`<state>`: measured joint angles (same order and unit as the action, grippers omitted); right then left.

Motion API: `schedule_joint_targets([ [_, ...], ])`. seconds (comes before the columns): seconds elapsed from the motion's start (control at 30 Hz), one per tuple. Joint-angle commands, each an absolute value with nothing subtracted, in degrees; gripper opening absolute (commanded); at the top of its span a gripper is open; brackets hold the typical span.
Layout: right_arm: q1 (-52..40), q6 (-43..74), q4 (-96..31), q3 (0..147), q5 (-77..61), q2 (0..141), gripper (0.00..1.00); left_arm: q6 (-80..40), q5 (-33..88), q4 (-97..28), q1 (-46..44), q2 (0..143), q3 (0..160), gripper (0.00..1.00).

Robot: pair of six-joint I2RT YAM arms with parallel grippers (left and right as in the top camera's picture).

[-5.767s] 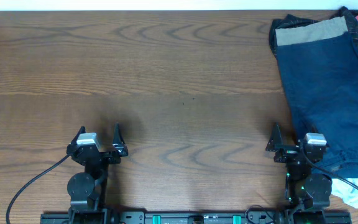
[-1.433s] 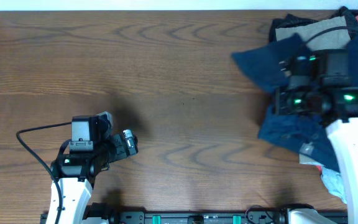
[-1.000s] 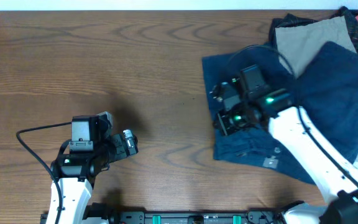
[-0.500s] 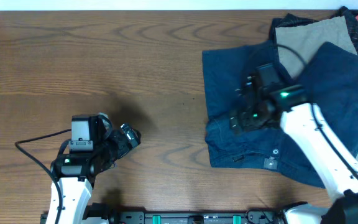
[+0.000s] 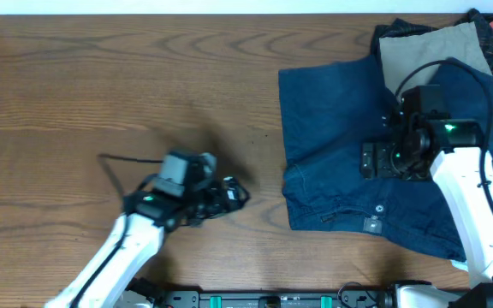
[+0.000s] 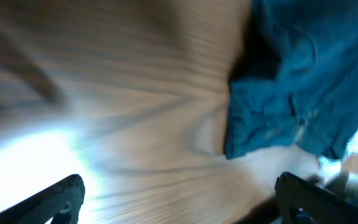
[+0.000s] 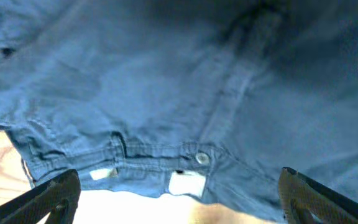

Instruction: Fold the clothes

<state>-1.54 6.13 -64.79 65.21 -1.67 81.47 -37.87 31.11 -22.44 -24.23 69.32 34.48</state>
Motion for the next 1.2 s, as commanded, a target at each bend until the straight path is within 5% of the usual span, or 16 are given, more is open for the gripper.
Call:
schedule_joint_targets([
  [0.0,0.4,7.0,-65.7,66.1,-1.3,80.9,0.99,-43.2,31.7,-17.3,-29.7,74.4,34.9,0.99],
  [0.2,2.7,7.0,-66.8,66.1,-1.3,80.9,0.99,-53.5,31.7,-2.7,-37.8,84.7,34.9,1.0],
  [0.47,3.5,7.0,-67.1,66.1,-1.3,80.8,0.99,-60.8,31.5,13.6,-47.3,95.9,34.9,0.88],
  [0.6,3.5,7.0,-67.1,66.1,-1.3,80.8,0.99,-60.8,28.8,15.7,-48.7,99.4,35.0,0.59],
  [0.7,3.5,7.0,-67.1,66.1,-1.3,80.8,0.99,-60.3,26.8,15.5,-48.1,100.0,34.9,0.14],
  [0.73,3.5,7.0,-67.1,66.1,-1.3,80.8,0.99,-59.7,26.7,15.6,-47.7,99.9,35.0,0.06],
  [0.97,4.2,7.0,-67.1,66.1,0.3,80.8,0.99,-49.1,29.1,-2.4,-38.7,94.2,35.3,0.06],
  [1.17,5.8,7.0,-67.1,66.1,0.2,80.8,0.99,-28.6,22.7,-31.7,-17.5,83.5,42.2,0.06],
])
